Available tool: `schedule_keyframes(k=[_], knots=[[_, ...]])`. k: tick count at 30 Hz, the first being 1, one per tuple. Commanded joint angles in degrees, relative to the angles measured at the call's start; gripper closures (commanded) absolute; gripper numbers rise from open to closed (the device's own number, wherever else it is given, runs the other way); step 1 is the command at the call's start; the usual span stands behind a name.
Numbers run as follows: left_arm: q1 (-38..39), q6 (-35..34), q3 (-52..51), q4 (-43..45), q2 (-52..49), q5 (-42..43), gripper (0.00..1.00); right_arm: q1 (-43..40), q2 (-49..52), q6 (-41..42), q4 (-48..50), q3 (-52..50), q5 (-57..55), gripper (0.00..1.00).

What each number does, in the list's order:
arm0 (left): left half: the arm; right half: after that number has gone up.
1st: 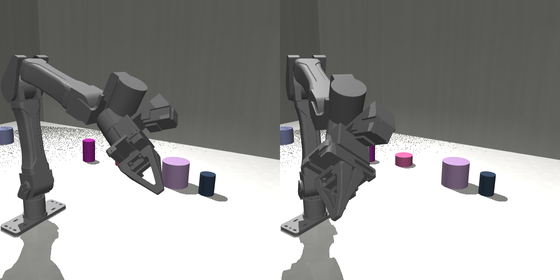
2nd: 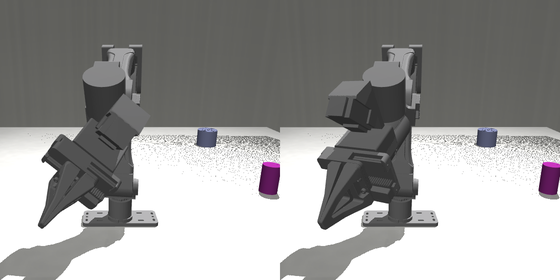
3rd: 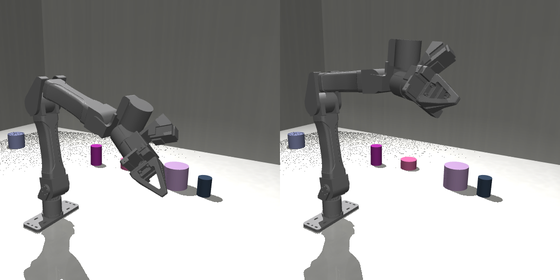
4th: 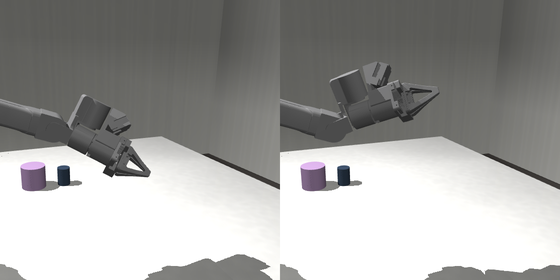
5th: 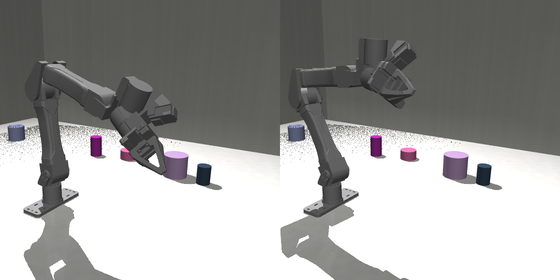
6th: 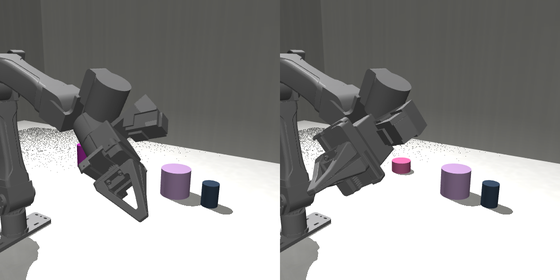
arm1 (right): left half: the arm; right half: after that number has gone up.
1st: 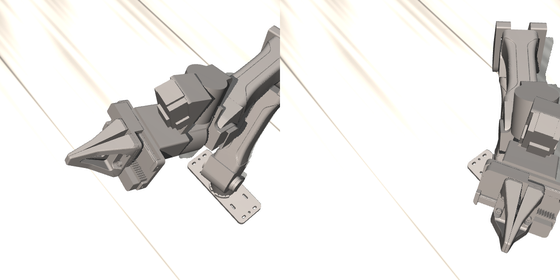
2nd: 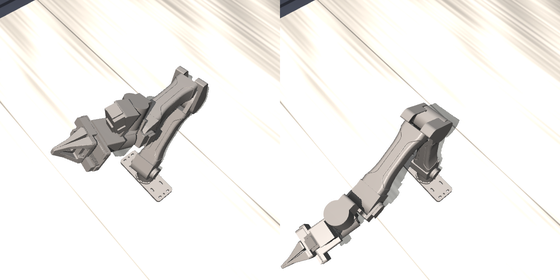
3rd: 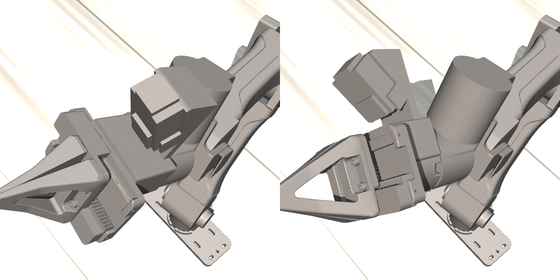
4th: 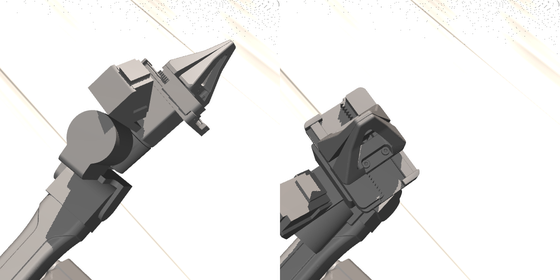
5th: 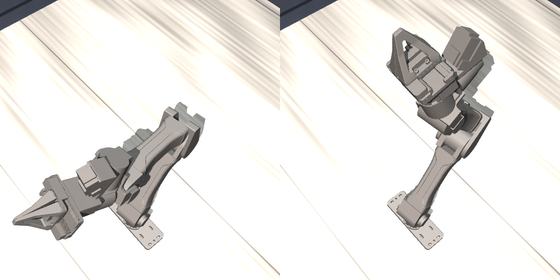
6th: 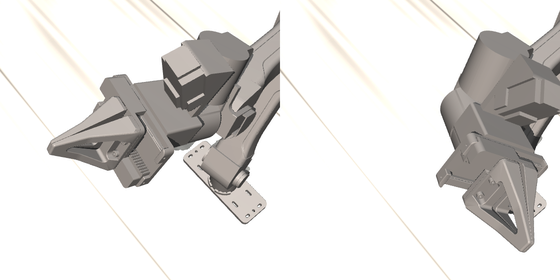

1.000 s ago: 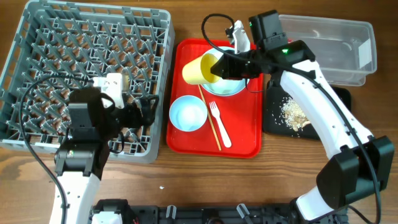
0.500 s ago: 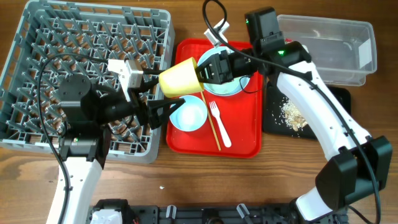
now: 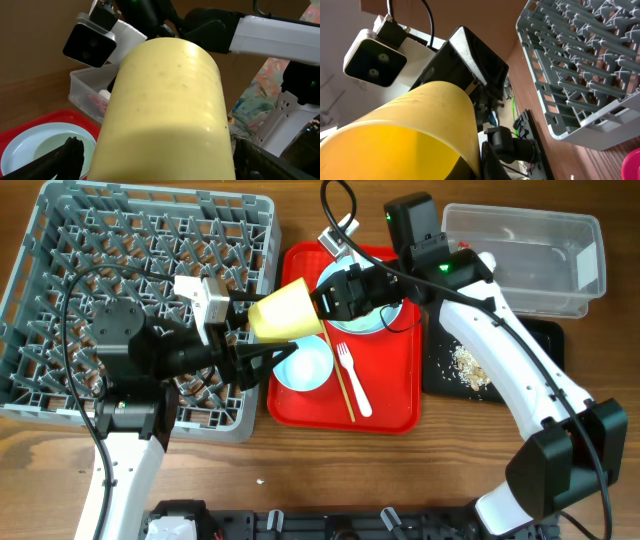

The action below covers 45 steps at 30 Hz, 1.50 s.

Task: Sort waste into correct bins and load items into the dishwasher rack
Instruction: 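Pass the yellow cup from the right gripper to the left gripper, then lower the yellow cup into the dish rack and open the left gripper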

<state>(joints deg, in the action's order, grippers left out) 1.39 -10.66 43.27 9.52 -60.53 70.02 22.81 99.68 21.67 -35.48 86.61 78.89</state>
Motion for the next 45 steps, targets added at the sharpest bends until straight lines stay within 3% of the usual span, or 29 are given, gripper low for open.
schedule_keyframes(k=[1, 3, 17, 30, 36, 40, 42, 45], knots=[[-0.13, -0.52, 0.72, 0.42, -0.02, 1.11, 0.05, 0.39, 0.24, 0.94, 0.33, 0.28, 2.14, 0.96], [-0.13, -0.52, 0.72, 0.44, -0.02, 1.14, 0.10, 1.05, 0.24, 0.98, 0.35, 0.28, 2.03, 0.96], [-0.13, -0.52, 0.72, 3.21, 0.15, 2.40, 0.14, 1.77, 0.24, 1.46, 0.76, 0.28, 1.46, 0.96], [-0.81, -0.50, 0.72, 3.37, 0.15, 2.40, 0.36, 1.77, 0.24, 1.42, 0.98, 0.28, 1.44, 0.94], [-1.05, -0.07, 0.72, 2.32, 0.13, 2.03, 0.41, 1.75, 0.24, 1.33, 0.92, 0.28, -7.91, 0.72], [-3.91, -0.04, 0.72, -8.02, 0.13, -9.94, 0.38, -1.05, 0.22, 0.81, -1.51, 0.28, -21.03, 0.66], [-6.19, -0.04, 0.72, -13.77, 0.13, -18.73, 0.44, -3.10, 0.22, -1.07, -5.40, 0.28, -31.91, 0.64], [-8.79, -0.07, 0.72, -23.80, 0.15, -33.88, 0.76, -5.29, -0.55, -5.77, -12.87, 0.28, -40.06, 0.63]])
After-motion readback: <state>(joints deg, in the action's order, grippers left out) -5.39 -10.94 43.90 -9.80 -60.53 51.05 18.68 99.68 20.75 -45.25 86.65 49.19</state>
